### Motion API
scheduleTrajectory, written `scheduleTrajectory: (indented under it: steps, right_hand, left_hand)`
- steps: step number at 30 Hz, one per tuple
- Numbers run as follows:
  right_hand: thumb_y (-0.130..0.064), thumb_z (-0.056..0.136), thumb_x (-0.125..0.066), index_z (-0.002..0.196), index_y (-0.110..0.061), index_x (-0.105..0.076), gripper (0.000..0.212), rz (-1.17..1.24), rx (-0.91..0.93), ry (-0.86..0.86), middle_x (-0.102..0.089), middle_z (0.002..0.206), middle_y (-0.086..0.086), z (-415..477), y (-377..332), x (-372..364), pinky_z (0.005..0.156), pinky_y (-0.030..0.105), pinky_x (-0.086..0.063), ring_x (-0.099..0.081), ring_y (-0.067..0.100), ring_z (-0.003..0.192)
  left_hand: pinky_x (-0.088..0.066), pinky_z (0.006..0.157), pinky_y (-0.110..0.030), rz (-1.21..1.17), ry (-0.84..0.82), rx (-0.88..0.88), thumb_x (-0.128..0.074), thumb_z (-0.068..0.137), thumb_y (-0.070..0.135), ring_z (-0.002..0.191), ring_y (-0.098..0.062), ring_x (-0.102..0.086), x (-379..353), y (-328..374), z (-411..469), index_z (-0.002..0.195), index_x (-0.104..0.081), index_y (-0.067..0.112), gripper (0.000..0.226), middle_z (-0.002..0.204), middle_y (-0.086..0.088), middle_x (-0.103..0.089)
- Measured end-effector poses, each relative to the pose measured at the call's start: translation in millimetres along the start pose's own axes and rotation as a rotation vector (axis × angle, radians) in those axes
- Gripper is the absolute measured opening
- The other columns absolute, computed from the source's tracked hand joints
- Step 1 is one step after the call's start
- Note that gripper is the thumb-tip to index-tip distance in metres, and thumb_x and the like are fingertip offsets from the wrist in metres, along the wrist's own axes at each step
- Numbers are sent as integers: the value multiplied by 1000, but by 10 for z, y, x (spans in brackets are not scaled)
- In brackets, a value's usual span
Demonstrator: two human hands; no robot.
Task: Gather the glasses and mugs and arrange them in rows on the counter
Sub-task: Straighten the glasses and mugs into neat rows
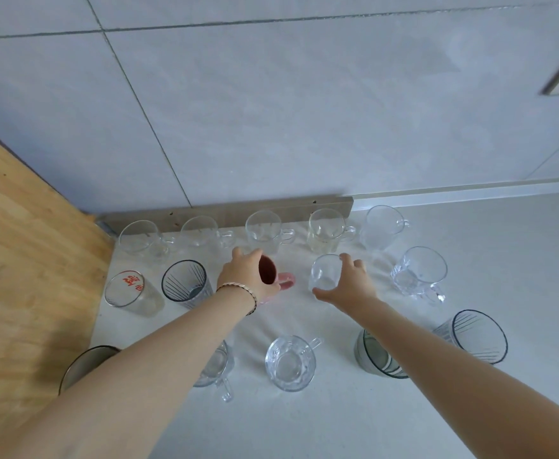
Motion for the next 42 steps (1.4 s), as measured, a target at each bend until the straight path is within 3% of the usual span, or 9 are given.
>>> scheduleTrajectory:
  steps: [11, 16, 18, 21, 25, 30, 34, 39, 42]
  right_hand:
    - [-38, 74, -75, 141, -13, -26, 87, -45, -11, -26, -39, 132, 13, 68, -15, -11, 86, 36, -52, -57, 30, 110]
    - [-58, 70, -71, 151, -15, -3, 114, -108, -11, -63, -30, 145, 13, 7, 16, 122, 97, 40, -45, -48, 31, 126]
    - [-61, 73, -66, 151, -16, -6, 108, -133, 22, -5, -30, 148, 11, -46, 67, 327, 98, 41, -44, -48, 31, 127]
    - [-49, 83, -62, 145, -17, -27, 78, -156, 53, 120, -37, 143, 9, -95, 300, 684, 94, 40, -45, -52, 31, 122]
    - [-37, 87, -60, 141, -12, -37, 64, -159, -92, 233, -40, 141, 12, -53, 849, 1102, 100, 38, -40, -44, 31, 127]
    - [-60, 73, -67, 144, -10, -23, 97, -166, -283, 96, -37, 138, 16, 118, 1189, 1152, 99, 42, -41, -43, 35, 128]
    - [-55, 73, -68, 142, -15, -27, 90, -148, -220, 64, -39, 133, 13, 266, 1131, 962, 91, 38, -47, -53, 35, 116]
    - [-35, 71, -73, 149, -28, -16, 97, -243, 85, -86, -33, 141, 6, 346, 967, 901, 103, 38, -42, -40, 28, 127]
    - [-36, 73, -73, 151, -24, -12, 99, -277, 173, -127, -29, 148, 4, 338, 961, 896, 110, 37, -34, -37, 27, 132]
  left_hand:
    - [-48, 99, -38, -33, -16, -78, -69, 72, 46, 120, -29, -49, -34, 8, 34, 141, -31, 31, 80, 133, -4, -35]
    - [-45, 102, -43, -49, -52, -22, -64, 75, 51, 126, -32, -42, -76, 55, -10, 143, -24, 32, 80, 140, -6, -27]
    - [-32, 109, -50, 101, -4, -41, -60, 74, 58, 136, -33, -27, -61, 150, -42, 145, -15, 32, 88, 148, -8, -18]
    - [-14, 116, -51, 315, 125, -278, -56, 78, 58, 145, -29, -12, -68, 536, -101, 147, -12, 21, 90, 155, -8, -11]
    - [-24, 113, -40, 348, 32, -466, -56, 80, 52, 138, -26, -28, -309, 1109, -174, 144, -22, 14, 82, 151, -7, -24]
    - [-36, 104, -41, 308, -74, -307, -56, 85, 44, 134, -29, -34, -502, 1244, -99, 144, -20, 15, 75, 150, -8, -25]
    - [-43, 97, -41, 236, -92, -281, -58, 86, 36, 132, -27, -35, -515, 1234, -90, 143, -25, 13, 69, 147, -4, -28]
    - [-44, 96, -40, 207, -96, -277, -62, 83, 35, 127, -27, -40, -481, 1249, -73, 139, -31, 12, 69, 145, -3, -32]
    - [-45, 98, -40, 215, -95, -280, -63, 82, 37, 126, -27, -41, -493, 1249, -62, 139, -31, 13, 70, 144, -3, -32]
Point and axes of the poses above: each hand's wrist, its own z-axis towards the middle knuckle, its own x-axis out of the back of the hand, y = z × x, the point moved 5 cm from there along z, towards the middle knuckle
